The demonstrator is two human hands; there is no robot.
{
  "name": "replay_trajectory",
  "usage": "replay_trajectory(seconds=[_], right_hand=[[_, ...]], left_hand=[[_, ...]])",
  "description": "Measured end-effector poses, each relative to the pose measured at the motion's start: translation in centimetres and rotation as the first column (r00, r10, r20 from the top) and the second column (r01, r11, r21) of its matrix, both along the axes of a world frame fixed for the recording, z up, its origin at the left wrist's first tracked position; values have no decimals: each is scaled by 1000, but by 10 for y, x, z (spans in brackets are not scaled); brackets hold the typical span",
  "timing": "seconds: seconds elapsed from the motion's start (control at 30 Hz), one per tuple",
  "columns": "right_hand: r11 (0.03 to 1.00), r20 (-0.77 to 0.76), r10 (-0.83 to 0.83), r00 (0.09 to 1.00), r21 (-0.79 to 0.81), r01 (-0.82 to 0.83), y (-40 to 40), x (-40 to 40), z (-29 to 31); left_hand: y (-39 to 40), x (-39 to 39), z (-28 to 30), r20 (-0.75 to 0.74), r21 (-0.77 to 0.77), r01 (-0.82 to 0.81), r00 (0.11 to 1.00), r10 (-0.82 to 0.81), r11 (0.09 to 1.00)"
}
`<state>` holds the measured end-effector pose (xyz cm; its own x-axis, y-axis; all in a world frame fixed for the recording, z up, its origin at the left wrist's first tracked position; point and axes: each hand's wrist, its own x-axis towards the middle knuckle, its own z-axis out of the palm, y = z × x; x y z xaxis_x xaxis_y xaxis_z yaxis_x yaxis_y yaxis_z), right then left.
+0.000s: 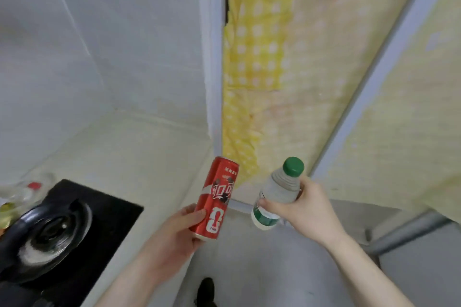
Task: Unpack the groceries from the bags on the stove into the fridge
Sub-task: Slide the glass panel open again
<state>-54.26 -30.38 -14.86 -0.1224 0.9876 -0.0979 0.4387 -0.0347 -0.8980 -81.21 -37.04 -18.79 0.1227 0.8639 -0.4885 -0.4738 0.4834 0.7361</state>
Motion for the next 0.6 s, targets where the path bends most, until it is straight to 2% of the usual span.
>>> replay_trajectory(seconds=[0.1, 0.27, 0.4, 0.6], right_hand=[[981, -31, -193, 981, 0, 194, 6, 51, 10], [887, -39, -456, 889, 58, 458, 15, 115, 24], [762, -58, -638, 768, 95, 640, 25, 145, 37], [529, -70, -838, 541, 136, 837, 23, 180, 51]], left_hand=[[64, 39, 8, -126, 125, 237, 967, -222, 963], [153, 125, 25, -236, 294, 562, 826, -512, 773], [215, 187, 37, -275, 339, 711, 701, -658, 616], [291, 270, 58, -403, 398, 859, 480, -779, 323]])
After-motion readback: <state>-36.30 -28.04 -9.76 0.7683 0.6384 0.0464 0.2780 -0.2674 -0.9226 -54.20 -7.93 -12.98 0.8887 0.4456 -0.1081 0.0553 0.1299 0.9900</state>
